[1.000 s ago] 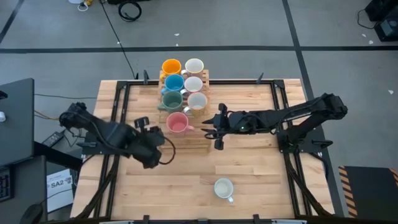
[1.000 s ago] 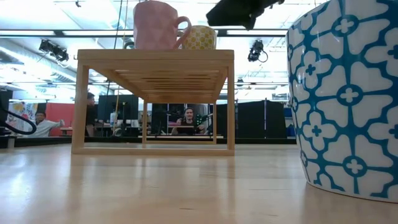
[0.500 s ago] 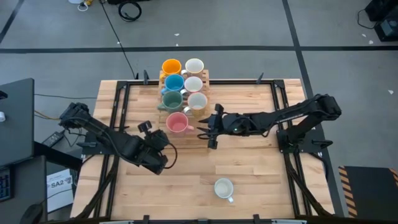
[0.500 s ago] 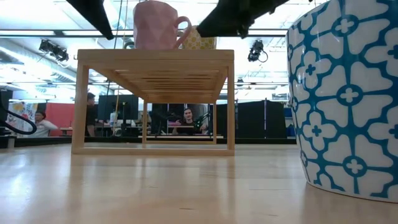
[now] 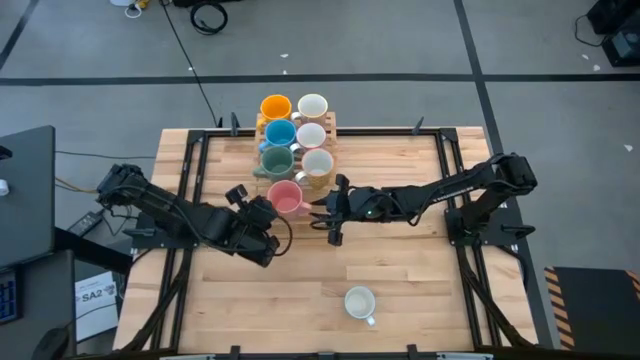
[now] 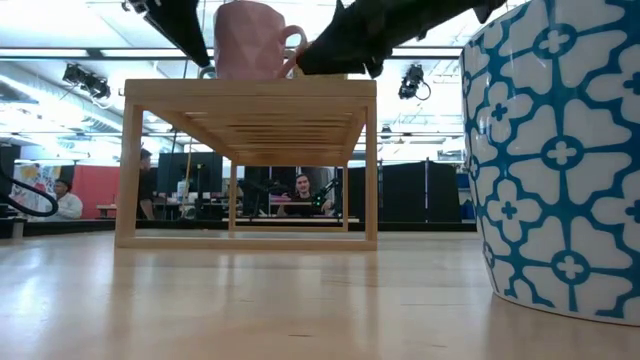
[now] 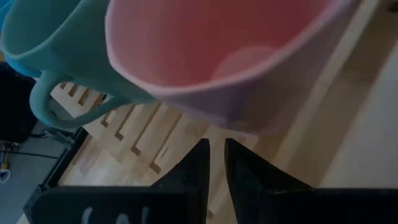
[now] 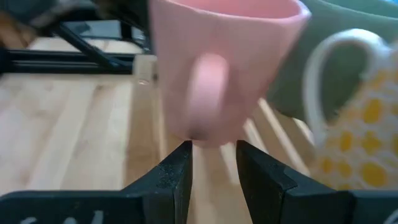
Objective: Place coffee mugs
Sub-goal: Put the pink mug on the shelf
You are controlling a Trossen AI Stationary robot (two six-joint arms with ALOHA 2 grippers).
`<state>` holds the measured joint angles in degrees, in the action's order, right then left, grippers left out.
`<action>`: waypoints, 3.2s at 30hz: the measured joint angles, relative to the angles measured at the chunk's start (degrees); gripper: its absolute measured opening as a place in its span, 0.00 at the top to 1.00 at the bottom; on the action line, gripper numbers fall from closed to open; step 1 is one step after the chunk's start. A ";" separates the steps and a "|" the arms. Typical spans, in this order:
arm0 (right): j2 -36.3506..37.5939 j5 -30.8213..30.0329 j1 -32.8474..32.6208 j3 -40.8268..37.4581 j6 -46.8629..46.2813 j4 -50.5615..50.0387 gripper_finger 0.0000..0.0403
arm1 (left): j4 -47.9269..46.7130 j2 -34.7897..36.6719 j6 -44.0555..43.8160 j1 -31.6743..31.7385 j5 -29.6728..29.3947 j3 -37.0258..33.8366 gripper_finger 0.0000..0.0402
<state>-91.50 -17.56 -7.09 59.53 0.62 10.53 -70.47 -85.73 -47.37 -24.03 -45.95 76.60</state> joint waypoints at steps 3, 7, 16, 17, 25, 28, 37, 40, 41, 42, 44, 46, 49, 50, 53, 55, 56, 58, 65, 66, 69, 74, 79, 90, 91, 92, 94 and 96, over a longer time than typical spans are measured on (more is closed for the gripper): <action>-0.33 2.63 -0.07 0.00 0.00 1.61 0.68 | 0.31 0.00 -0.02 1.02 -0.02 0.00 0.86; -0.33 4.67 -0.19 0.00 -0.02 3.24 0.68 | 0.72 0.00 -0.04 2.05 0.01 0.00 0.86; -0.33 13.42 -0.38 0.02 -0.02 5.82 0.68 | 1.81 0.00 -0.06 3.96 -0.43 0.00 0.86; -0.33 14.09 -0.40 0.02 -0.03 5.84 0.68 | 2.13 0.00 -0.07 4.17 -0.47 0.00 0.86; -0.33 14.49 -0.39 0.02 -0.83 6.99 0.68 | 4.33 0.00 -0.04 6.27 -0.76 0.00 0.86; -0.31 14.49 -0.38 0.02 -0.82 6.93 0.68 | 4.25 0.00 0.25 6.22 -0.76 0.00 0.86; 2.48 14.42 -0.38 0.02 -0.53 2.46 0.68 | 1.11 0.65 0.03 2.97 1.84 0.02 0.86; 4.34 14.42 -0.38 0.02 -0.46 0.76 0.68 | -0.01 0.67 -0.29 2.02 3.30 0.02 0.86; 5.14 14.42 -0.38 0.02 -0.46 -0.04 0.68 | -0.10 0.66 -0.54 1.76 3.74 0.02 0.86; 5.96 14.40 -0.38 0.02 -0.44 -1.18 0.68 | -0.08 0.68 -0.85 1.49 3.81 0.02 0.86; 7.30 14.25 -0.38 0.02 -0.44 -2.99 0.68 | -0.08 0.66 -1.35 0.87 3.86 0.02 0.86; 8.09 13.68 -0.38 0.02 -0.44 -4.45 0.68 | -0.10 0.68 -1.50 0.35 3.79 0.02 0.86; 8.24 10.05 -0.40 0.02 -0.88 -4.63 0.68 | 0.11 0.66 -1.74 -0.04 3.80 0.02 0.86; 8.24 8.77 -0.38 0.02 -0.92 -4.65 0.68 | 0.16 0.66 -1.85 -0.09 3.80 0.02 0.86; 7.42 5.16 -0.38 0.04 -1.05 -3.85 0.68 | 0.51 0.66 -2.46 -0.03 3.57 0.02 0.86; 6.31 4.07 -0.40 0.04 -1.04 -2.80 0.68 | 0.90 0.66 -2.74 0.09 2.89 0.02 0.86; 5.67 3.93 -0.40 0.04 -1.05 -1.59 0.68 | 1.22 0.66 -2.82 0.11 2.44 0.02 0.86; 4.22 3.66 -0.42 0.04 -1.04 -0.45 0.68 | 1.70 0.66 -3.01 0.17 2.17 0.02 0.86; 1.37 3.52 -0.33 0.04 -1.07 2.59 0.68 | 3.74 0.66 -3.02 0.24 -0.84 0.02 0.86; 1.08 3.54 -0.33 0.04 -1.07 3.79 0.68 | 3.96 0.66 -3.04 0.28 -1.67 0.02 0.86; 1.01 3.56 -0.58 0.04 -1.09 5.64 0.68 | 4.47 0.66 -3.04 0.71 -2.92 0.02 0.86; 0.98 3.65 -0.73 0.02 -1.11 7.48 0.68 | 4.79 0.66 -3.04 1.93 -3.10 0.00 0.86; 0.98 3.80 -0.73 0.02 -1.12 7.76 0.68 | 5.12 0.66 -3.04 3.35 -3.24 0.00 0.86; 0.98 7.82 -0.77 0.02 -1.11 7.93 0.68 | 5.32 0.66 -0.87 5.29 -3.52 0.00 0.86; 0.98 7.86 -0.77 0.02 -1.11 7.87 0.68 | 5.30 0.66 -0.87 5.29 -3.52 0.00 0.86; 0.98 7.89 -0.77 0.02 -1.11 7.79 0.68 | 5.25 0.66 -0.87 5.26 -3.45 0.00 0.86; 0.98 7.91 -0.77 0.02 -0.93 7.69 0.68 | 5.15 0.72 -0.90 4.78 -2.52 0.00 0.86; 1.04 7.90 -0.77 0.02 -0.61 7.47 0.68 | 4.98 1.34 -1.38 3.95 -0.18 0.00 0.86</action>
<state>-90.47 -9.66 -7.86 59.55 0.02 18.00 -65.49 -84.40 -48.75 -20.09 -46.13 76.60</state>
